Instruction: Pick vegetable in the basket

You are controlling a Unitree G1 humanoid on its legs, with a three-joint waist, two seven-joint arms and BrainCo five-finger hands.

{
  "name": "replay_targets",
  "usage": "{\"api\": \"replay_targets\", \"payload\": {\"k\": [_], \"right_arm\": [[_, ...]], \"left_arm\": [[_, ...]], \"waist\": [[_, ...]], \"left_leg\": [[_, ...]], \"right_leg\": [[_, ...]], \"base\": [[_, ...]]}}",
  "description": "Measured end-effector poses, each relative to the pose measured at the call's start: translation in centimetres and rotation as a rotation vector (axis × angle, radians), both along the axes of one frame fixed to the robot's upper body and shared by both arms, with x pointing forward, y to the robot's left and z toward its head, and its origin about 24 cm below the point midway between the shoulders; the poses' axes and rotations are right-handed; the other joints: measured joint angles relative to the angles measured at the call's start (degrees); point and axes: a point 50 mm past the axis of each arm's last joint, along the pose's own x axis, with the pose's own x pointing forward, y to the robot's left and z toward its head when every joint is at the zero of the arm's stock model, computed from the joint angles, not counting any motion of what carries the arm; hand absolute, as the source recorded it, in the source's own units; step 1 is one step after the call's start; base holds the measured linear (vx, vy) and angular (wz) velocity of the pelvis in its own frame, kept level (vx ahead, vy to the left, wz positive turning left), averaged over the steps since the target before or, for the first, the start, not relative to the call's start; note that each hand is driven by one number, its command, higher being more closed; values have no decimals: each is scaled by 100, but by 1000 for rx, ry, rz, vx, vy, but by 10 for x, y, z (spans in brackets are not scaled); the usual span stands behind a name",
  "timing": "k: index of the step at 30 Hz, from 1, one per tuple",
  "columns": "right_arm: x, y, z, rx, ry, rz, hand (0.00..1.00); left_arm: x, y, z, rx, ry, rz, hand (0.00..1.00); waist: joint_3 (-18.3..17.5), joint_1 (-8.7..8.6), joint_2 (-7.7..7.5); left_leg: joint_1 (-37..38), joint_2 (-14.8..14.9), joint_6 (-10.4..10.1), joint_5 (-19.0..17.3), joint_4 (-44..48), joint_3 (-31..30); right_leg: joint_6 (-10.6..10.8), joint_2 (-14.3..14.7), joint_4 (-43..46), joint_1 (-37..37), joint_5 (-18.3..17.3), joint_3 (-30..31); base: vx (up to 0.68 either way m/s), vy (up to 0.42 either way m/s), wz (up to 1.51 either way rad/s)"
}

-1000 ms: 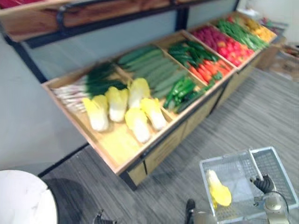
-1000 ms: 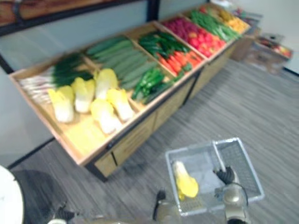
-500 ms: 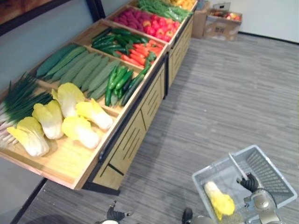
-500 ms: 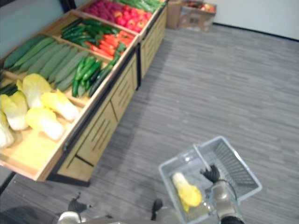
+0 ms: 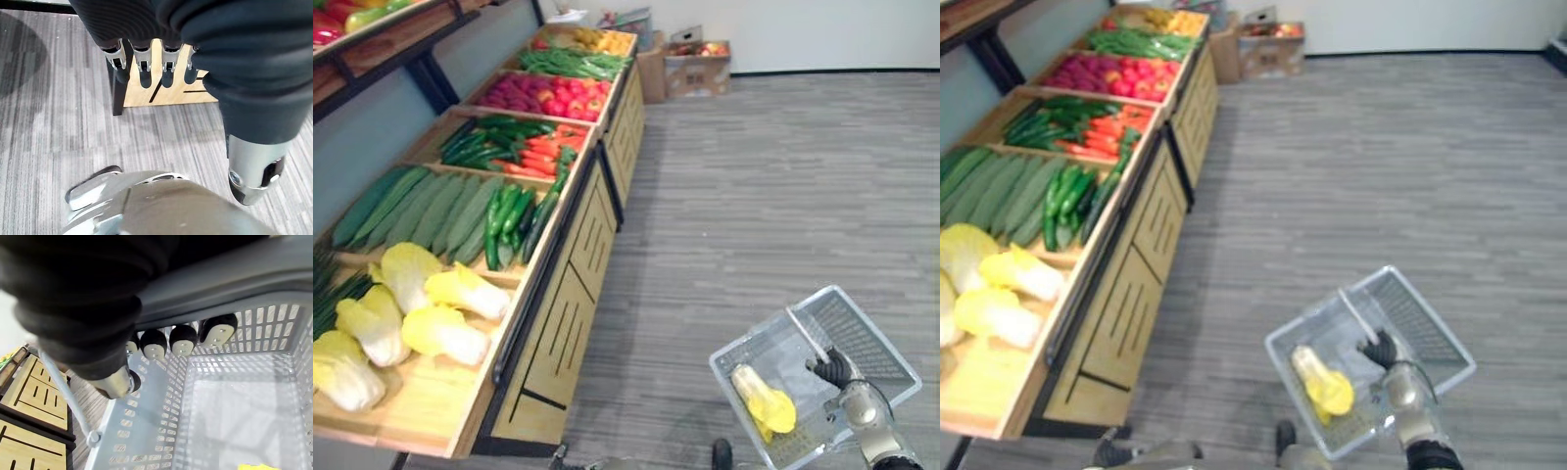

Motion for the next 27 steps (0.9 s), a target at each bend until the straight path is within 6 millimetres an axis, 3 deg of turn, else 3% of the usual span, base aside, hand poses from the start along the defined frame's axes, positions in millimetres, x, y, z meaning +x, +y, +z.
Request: {"api": "replay_targets", "payload": {"k": [4,8,12,14,17,22,25,27], "right_arm": [[0,-4,2,-13,1,1,100],[-1,-4,3,-15,-2,3,100],[-3,-3,2,-10,-4,6,100],[-3,1,0,2,0,9,100],[-9,1,-4,6,17,4,100],[-13,0,-7,6,32,-3,100],[-17,0,-9,8,41,-10,100],[-21,-4,-10,19,35,-45,100]], "left_arm": [[-2,6,0,16,13,-2,0],[0,7,0,20,10,-8,0],[7,6,1,21,1,-38,0],[6,10,2,31,6,-42,0],[4,17,2,49,16,-45,0],[4,16,2,49,16,-53,0],[3,14,2,43,21,-61,0],[4,10,1,39,24,-88,0]], "waist": [[44,23,-116],[39,13,-115],[17,13,-246],[-42,46,-401],[-103,35,-520],[-154,34,-546],[-164,34,-533],[-145,18,-528]], "left_leg": [[8,-323,92,-45,-337,82],[236,-536,184,-68,-550,125],[295,-670,268,-94,-629,163],[289,-718,305,-91,-677,243],[308,-760,335,-73,-738,287],[334,-770,340,-72,-751,291],[304,-766,413,-130,-656,281],[186,-748,473,-377,-286,245]], "right_leg": [[116,-257,-405,-6,425,67],[177,-412,-404,56,464,197],[226,-490,-407,45,479,263],[254,-528,-410,-33,497,349],[270,-565,-414,-59,507,379],[274,-589,-413,-51,507,376],[364,-602,-276,-95,399,366],[414,-605,840,-557,-101,375]], "base": [[33,178,-8],[48,113,-14],[5,63,-7],[-20,37,-15],[-17,14,-9],[0,0,0],[0,0,0],[-17,26,0]]}}
